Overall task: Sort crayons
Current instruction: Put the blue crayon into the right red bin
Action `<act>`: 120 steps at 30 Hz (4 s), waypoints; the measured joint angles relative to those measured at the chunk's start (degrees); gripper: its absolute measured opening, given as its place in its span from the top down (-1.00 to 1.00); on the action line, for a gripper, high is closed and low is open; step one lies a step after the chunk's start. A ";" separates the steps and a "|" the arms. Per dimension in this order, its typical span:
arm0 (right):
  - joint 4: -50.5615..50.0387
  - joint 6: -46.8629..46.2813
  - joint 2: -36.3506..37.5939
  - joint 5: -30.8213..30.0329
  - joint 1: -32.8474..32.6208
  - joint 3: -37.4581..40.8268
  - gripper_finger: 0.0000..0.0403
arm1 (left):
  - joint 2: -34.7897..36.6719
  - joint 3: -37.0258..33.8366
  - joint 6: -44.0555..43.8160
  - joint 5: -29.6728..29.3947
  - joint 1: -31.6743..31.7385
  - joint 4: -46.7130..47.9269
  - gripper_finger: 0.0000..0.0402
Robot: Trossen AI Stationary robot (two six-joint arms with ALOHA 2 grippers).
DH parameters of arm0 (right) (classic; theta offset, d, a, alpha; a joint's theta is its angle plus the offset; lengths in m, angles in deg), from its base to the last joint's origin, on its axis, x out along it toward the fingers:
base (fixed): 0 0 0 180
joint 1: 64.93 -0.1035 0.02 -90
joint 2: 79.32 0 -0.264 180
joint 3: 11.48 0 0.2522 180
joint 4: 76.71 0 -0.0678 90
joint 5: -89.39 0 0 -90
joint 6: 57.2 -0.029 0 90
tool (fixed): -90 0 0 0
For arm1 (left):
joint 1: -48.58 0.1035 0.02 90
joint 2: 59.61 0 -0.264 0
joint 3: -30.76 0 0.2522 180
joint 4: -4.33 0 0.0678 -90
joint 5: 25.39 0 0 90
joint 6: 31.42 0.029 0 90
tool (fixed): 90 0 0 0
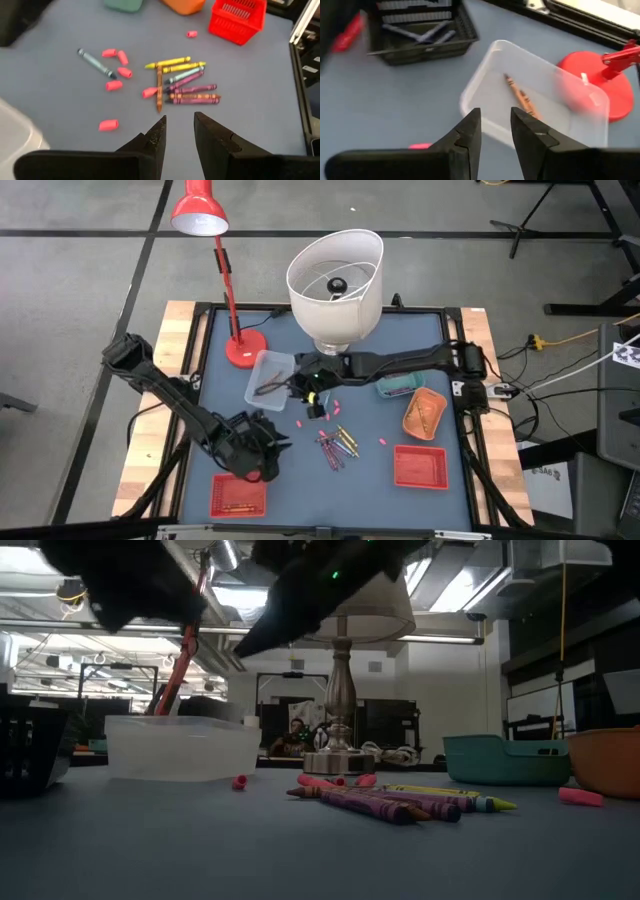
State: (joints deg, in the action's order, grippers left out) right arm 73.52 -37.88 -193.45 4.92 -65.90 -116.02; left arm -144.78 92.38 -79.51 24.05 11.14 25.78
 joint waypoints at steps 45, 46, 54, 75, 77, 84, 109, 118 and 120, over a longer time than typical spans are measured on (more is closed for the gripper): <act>-30.98 -25.71 37.79 -21.01 -17.06 28.99 0.48 | 0.00 0.00 32.24 19.58 26.66 -24.29 0.58; -29.63 -25.71 38.53 -21.02 -17.06 30.21 0.48 | 0.00 0.00 32.25 20.06 27.11 -24.46 0.58; -23.17 -25.76 40.00 -22.48 -17.01 34.71 0.48 | -6.02 7.22 37.69 25.67 30.96 -24.93 0.58; -23.02 -26.81 39.96 -20.95 -17.01 34.75 0.48 | -22.79 22.58 17.65 21.65 34.65 4.93 0.58; -23.02 -26.81 39.96 -20.94 -17.03 34.75 0.48 | -24.03 22.58 17.06 21.67 34.61 4.83 0.58; -23.00 -26.79 39.96 -20.94 -17.03 34.75 0.49 | -27.90 22.58 14.99 21.73 34.64 5.35 0.58; -22.95 -26.56 39.92 -20.93 -17.03 34.75 0.49 | -31.47 22.56 7.95 24.55 34.62 6.06 0.58; -22.91 -26.52 39.91 -20.93 -17.03 34.75 0.49 | -31.50 22.58 8.13 24.65 34.65 6.66 0.74; -22.92 -26.53 39.91 -20.93 -17.02 34.75 0.49 | -31.54 22.58 8.13 24.63 34.63 6.63 0.81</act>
State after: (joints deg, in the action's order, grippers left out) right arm 50.60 -64.41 -153.54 -16.01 -82.92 -81.27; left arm -176.32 114.96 -71.39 48.68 45.77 32.42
